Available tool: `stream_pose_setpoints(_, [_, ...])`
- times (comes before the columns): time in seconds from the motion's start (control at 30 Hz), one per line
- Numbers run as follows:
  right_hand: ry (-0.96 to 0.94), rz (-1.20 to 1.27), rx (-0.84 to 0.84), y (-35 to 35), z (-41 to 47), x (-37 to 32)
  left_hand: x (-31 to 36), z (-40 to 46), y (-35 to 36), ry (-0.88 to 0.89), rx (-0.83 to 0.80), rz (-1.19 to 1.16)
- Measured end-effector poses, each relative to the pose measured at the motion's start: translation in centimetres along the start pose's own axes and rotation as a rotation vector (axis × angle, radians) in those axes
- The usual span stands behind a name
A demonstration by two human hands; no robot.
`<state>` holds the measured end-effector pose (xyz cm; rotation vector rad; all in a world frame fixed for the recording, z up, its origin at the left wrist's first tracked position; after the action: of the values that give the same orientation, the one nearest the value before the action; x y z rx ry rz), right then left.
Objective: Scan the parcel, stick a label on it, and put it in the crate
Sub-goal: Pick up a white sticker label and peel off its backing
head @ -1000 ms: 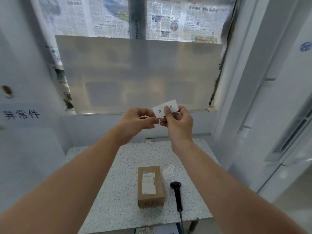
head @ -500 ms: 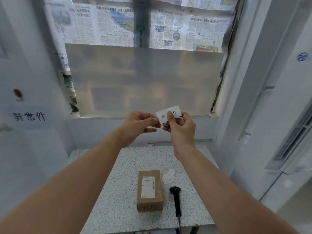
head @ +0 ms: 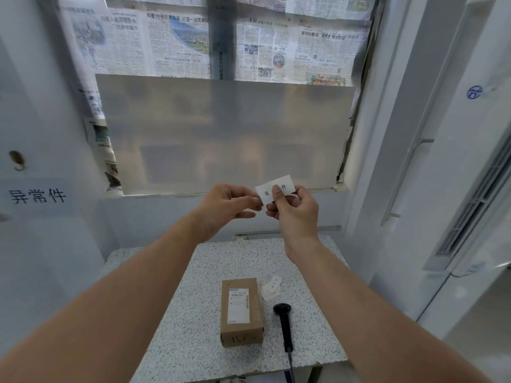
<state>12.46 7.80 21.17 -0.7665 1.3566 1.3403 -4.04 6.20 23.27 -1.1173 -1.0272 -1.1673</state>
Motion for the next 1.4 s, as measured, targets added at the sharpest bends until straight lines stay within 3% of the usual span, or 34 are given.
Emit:
stream_pose_setpoints(0.5, [-0.015,-0.001,0.000,-0.9,0.1,0.3,-0.1,0.1,0.7,0.024,-0.005,0.054])
stream_pose_setpoints(0.73, [0.087,-0.108,-0.021,-1.3,0.2,0.8,-0.3,0.2,1.0,0.061,0.040,0.100])
stream_pose_setpoints(0.8, [-0.017,-0.337,0.024,-1.6,0.3,0.8,-0.2,0.2,1.0,0.073,0.079,0.127])
stream_pose_setpoints(0.87, [-0.253,-0.528,0.043,-2.0,0.2,0.3,-0.2,0.3,0.9,0.074,0.116,0.135])
stream_pose_setpoints(0.97, [-0.540,-0.676,-0.081,-2.1,0.1,-0.3,-0.3,0.4,0.8,0.088,0.136,0.176])
stream_pose_setpoints(1.07, [-0.615,-0.740,-0.196,-2.1,-0.1,0.5,-0.7,0.5,0.9,0.109,0.164,0.221])
stream_pose_setpoints(1.4, [-0.700,-0.727,-0.141,-2.3,-0.1,0.8,-1.4,1.1,1.5,0.148,0.165,0.338])
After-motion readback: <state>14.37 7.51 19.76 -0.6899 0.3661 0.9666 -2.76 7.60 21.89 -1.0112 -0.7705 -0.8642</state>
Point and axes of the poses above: each hand's wrist, its own z-axis towards the middle knuckle, its own y-axis out of the palm, x = y × z, the point moved 3 cm from there along z, towards the middle knuckle, and after that the axes turned 6 degrees about x, right-handed, at the moved point
